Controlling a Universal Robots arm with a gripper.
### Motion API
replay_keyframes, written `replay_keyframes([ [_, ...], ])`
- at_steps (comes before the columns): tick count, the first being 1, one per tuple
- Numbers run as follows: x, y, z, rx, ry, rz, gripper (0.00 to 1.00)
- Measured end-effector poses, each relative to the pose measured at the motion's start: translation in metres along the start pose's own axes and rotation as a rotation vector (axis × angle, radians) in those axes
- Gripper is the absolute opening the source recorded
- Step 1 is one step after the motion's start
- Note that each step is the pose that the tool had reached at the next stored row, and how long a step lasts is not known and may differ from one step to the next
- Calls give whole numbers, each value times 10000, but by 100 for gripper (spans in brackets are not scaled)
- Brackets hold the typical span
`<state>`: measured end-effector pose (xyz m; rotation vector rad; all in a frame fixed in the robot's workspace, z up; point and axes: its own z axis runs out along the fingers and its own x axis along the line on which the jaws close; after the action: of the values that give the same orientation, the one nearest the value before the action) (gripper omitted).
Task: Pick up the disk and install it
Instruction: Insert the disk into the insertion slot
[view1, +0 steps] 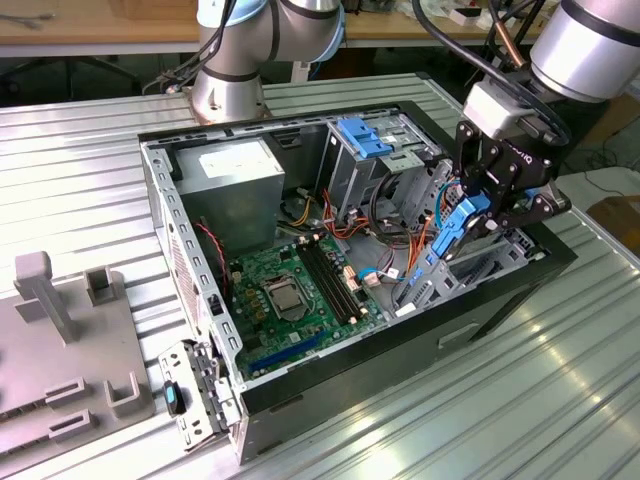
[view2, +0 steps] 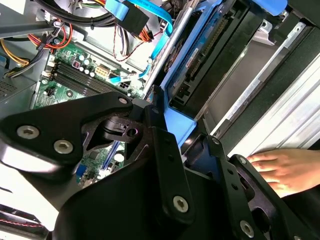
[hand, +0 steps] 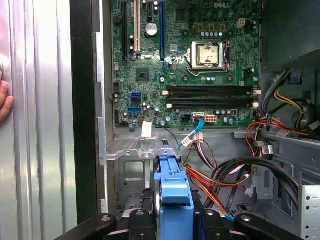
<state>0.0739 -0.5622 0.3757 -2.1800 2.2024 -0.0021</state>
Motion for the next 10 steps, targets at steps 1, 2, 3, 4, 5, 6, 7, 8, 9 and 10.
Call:
replay_keyframes([
  [1, -1, -1, 3, 4, -12, 0, 37],
  [2, -1, -1, 2, 2, -6, 0, 38],
  [3, 0, 0, 2, 1, -5, -1, 45],
  [4, 0, 0, 1, 1, -2, -1, 45],
  [5, 0, 0, 1, 1, -1, 0, 45],
  [6, 0, 0, 0, 1, -1, 0, 45],
  [7, 0, 0, 0, 1, 0, 0, 45],
  [8, 0, 0, 0, 1, 0, 0, 45],
  [9, 0, 0, 0, 1, 0, 0, 45],
  [10, 0, 0, 1, 1, 0, 0, 36],
])
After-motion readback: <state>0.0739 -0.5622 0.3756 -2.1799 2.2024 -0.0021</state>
